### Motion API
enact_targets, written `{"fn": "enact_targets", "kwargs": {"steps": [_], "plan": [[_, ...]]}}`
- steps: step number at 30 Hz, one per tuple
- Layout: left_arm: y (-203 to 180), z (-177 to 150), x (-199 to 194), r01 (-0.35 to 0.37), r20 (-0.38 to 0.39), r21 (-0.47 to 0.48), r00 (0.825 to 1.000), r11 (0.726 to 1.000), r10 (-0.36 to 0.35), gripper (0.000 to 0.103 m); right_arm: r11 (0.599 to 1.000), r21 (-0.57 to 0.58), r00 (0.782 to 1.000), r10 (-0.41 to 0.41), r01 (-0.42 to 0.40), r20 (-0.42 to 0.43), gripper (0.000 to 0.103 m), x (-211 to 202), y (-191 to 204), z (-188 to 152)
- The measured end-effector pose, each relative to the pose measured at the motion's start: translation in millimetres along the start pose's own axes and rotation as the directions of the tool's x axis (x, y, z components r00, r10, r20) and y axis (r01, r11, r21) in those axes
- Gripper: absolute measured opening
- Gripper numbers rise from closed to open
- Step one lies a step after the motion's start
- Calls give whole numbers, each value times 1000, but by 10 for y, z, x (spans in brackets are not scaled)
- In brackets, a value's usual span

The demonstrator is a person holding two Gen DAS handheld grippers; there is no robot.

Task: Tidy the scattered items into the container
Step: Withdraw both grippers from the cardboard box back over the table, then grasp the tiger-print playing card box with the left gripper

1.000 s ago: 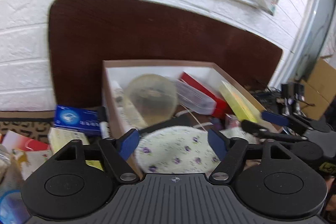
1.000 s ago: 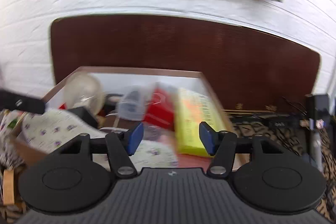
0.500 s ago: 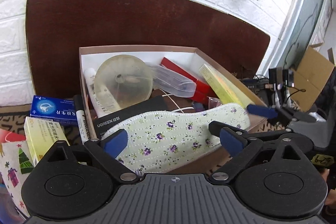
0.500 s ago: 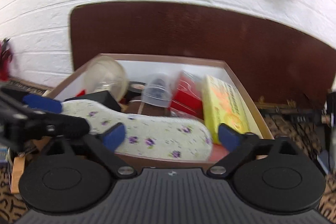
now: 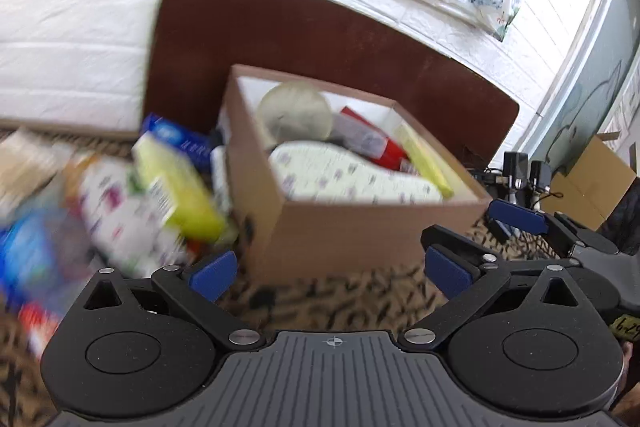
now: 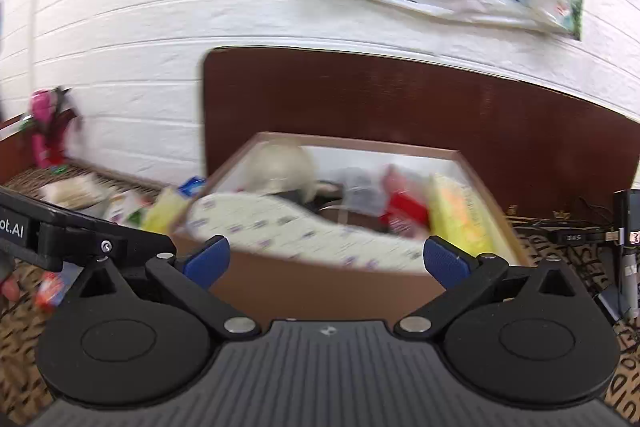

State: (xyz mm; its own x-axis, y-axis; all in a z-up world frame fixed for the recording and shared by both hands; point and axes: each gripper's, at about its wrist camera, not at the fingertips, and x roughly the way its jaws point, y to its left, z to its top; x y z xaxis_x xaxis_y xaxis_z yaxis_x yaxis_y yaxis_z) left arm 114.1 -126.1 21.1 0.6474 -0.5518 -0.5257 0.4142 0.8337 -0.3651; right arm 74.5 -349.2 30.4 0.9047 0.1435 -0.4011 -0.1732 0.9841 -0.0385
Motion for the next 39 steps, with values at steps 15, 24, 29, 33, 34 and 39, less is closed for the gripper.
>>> {"fn": "enact_targets", "kwargs": {"steps": [15,24,29,33,34,39], "plan": [[1059,-888,-881,-269,-69,-111,962,957,263,103,986,-97,976,113,-133,-188,103,-290,1446,-834],[1318,-837,-800,-215,-69,-141,976,966,207,101,982,-118,968,120,-149,-220,102,-243,1753,-804],[1341,-697,-569,-205,-66,-92,978,975,199,93,982,-63,951,156,-178,-267,96,-41,1764,-808],[1466,-589,-404,-221,-85,-85,973,972,214,86,978,-44,938,181,-203,-295,85,134,1803,-814],[1498,-569,-374,-224,-87,-85,972,971,217,85,977,-34,935,190,-210,-299,81,177,1804,-811],[1618,-500,-266,-222,-83,-69,973,973,216,87,967,10,923,247,-255,-295,66,344,1825,-767]]}}
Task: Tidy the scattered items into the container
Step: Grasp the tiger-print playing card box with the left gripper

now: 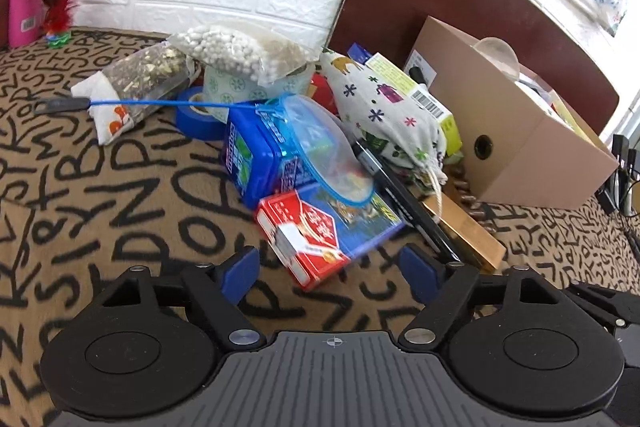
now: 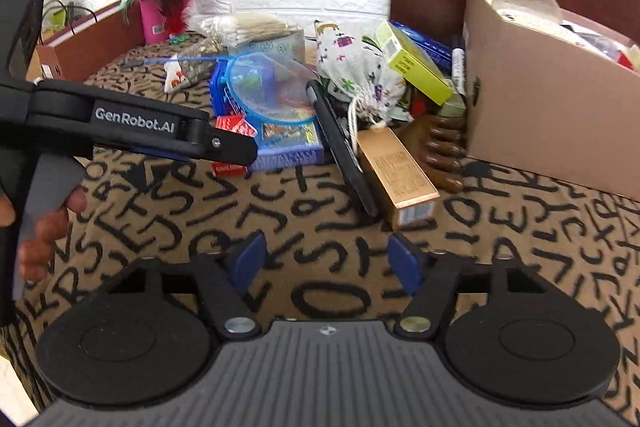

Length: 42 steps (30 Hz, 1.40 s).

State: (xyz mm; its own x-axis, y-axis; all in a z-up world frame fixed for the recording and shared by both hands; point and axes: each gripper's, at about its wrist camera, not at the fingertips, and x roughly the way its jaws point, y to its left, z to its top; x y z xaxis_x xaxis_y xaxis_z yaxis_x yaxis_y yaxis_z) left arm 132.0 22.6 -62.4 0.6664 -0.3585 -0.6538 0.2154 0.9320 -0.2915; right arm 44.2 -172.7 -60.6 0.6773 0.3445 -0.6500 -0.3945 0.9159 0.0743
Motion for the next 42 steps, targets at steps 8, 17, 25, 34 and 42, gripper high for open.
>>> {"fn": "enact_targets", "kwargs": {"steps": [8,17,25,34,42], "plan": [[73,167,226,35,-25,44,999,998,-33,89,997,-45,998,63,-63,-3,71,323,92,159],[166,331,415,88,-59,74,995,993,-83,94,989,-78,992,125,-125,-6,90,625,162,317],[151,313,376,46,-62,144,997,988,-37,72,986,-134,995,103,-102,5,84,747,302,381],[-37,-92,-26,72,-115,152,992,986,-55,72,979,-144,989,140,-145,-47,71,328,286,147],[-389,-666,-510,197,-194,188,968,962,-160,82,971,-204,991,117,-127,-57,76,-359,227,-377]]}}
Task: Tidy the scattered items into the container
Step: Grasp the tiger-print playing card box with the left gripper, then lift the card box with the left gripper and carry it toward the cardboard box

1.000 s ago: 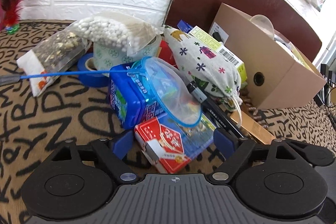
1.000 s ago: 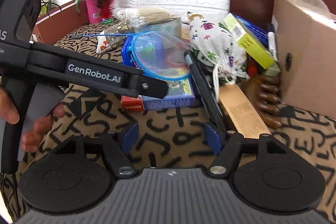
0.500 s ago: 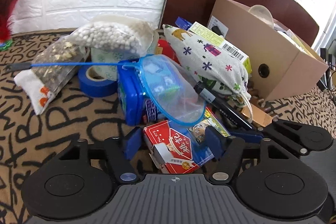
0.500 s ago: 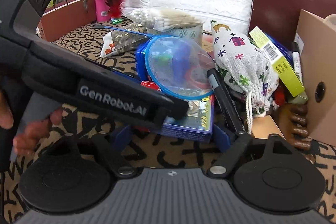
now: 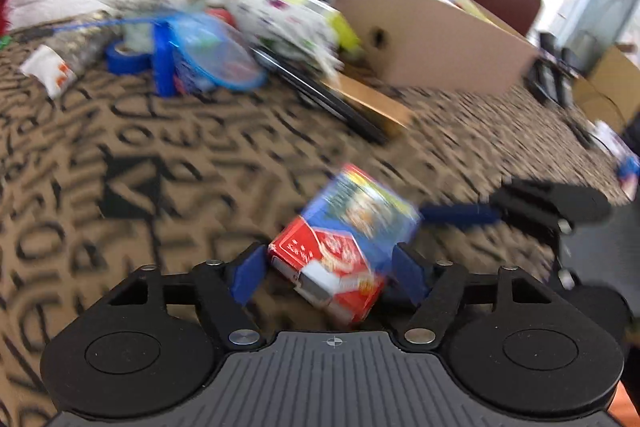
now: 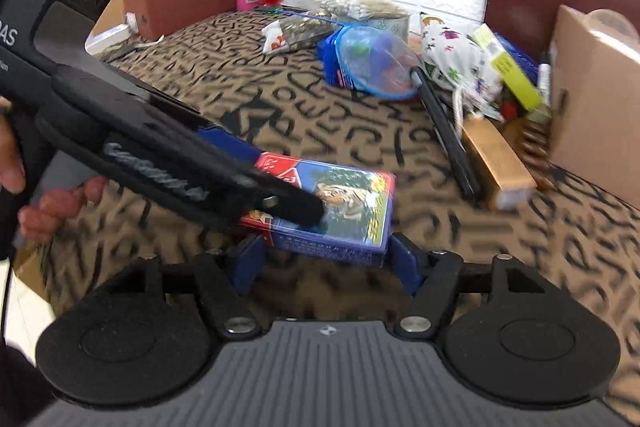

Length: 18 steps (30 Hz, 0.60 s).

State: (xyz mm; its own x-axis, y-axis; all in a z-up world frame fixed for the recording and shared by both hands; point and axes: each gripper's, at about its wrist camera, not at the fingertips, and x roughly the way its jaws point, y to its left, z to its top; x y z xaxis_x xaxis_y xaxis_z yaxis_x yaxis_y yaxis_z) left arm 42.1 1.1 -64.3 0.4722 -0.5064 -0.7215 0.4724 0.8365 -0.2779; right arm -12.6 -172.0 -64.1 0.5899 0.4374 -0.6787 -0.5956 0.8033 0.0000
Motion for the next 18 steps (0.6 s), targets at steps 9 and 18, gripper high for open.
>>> {"fn": "enact_targets", "kwargs": {"steps": [9,18], "plan": [[-105,121,-31,-45,-6,31,999,998,45,87,992,122,999,-13,8,35,83,-309,36,-218],[-318,185,289,-86,-101,224,989,971,111,77,999,33,999,-16,15,31,81,-104,300,-138]]}}
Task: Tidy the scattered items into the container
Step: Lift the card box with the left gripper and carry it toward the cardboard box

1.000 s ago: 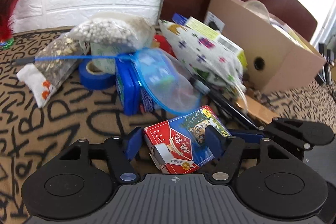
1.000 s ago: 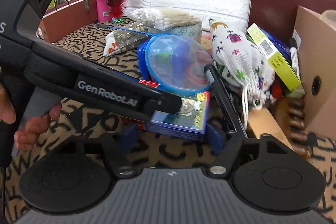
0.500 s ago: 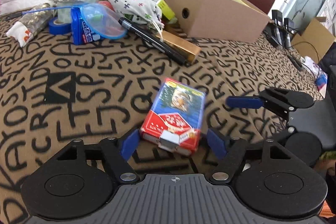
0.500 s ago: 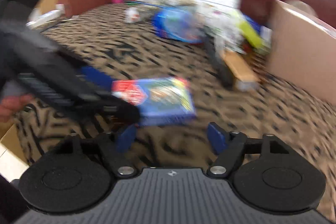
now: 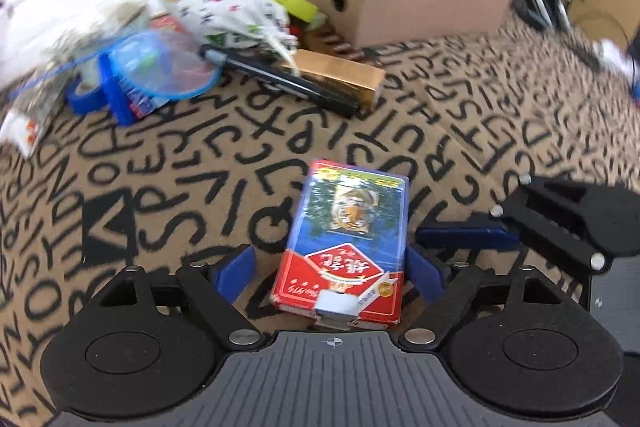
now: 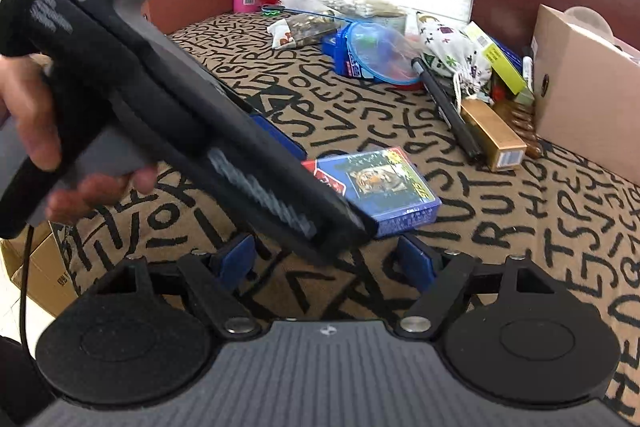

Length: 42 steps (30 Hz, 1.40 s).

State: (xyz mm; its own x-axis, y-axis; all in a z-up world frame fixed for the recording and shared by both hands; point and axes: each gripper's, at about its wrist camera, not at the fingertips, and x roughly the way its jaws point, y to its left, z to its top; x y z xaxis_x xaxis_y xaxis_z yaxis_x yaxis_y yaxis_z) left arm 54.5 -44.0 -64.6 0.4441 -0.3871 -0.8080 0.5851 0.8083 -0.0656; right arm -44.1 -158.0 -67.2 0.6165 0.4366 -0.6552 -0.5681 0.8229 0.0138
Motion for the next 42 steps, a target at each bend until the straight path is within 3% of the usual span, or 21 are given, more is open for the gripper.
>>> {"fn": "enact_targets", "kwargs": {"steps": [3,5,7,9,12,22,24,28,30,36,42], "plan": [[-70,46,-25,26,-18,33,1000,999,-26,62,999,27,1000,-22,22,3,78,-14,-72,-32],[-77,40,-26,53,-16,28,998,998,-53,62,997,61,999,-40,39,5,75,-36,-133,-28],[-68,30,-13,66,-8,11,998,998,-66,74,995,88,999,-36,36,4,74,-37,-185,-18],[-68,29,-4,67,-1,3,998,998,-67,75,997,64,999,-39,38,5,74,-18,-168,-19],[-113,53,9,46,-17,31,999,998,-45,73,999,9,999,-44,44,11,75,35,-108,-14],[-114,99,77,15,-7,25,1000,1000,-15,73,997,59,998,-52,50,24,75,119,-163,7],[-119,98,64,0,-1,17,1000,1000,0,62,996,69,998,-56,54,25,73,118,-167,23],[-134,83,28,-10,7,-12,1000,1000,10,62,994,110,999,-7,2,43,58,12,-247,12],[-153,88,8,-9,13,-24,1000,1000,9,62,992,123,999,7,-13,50,58,-43,-279,1],[-198,207,-128,-14,64,-30,998,999,16,62,995,98,996,-17,9,83,58,-150,-276,36],[-227,651,-350,-10,165,-25,986,1000,14,62,997,53,983,-57,48,174,58,-366,-438,293]]}}
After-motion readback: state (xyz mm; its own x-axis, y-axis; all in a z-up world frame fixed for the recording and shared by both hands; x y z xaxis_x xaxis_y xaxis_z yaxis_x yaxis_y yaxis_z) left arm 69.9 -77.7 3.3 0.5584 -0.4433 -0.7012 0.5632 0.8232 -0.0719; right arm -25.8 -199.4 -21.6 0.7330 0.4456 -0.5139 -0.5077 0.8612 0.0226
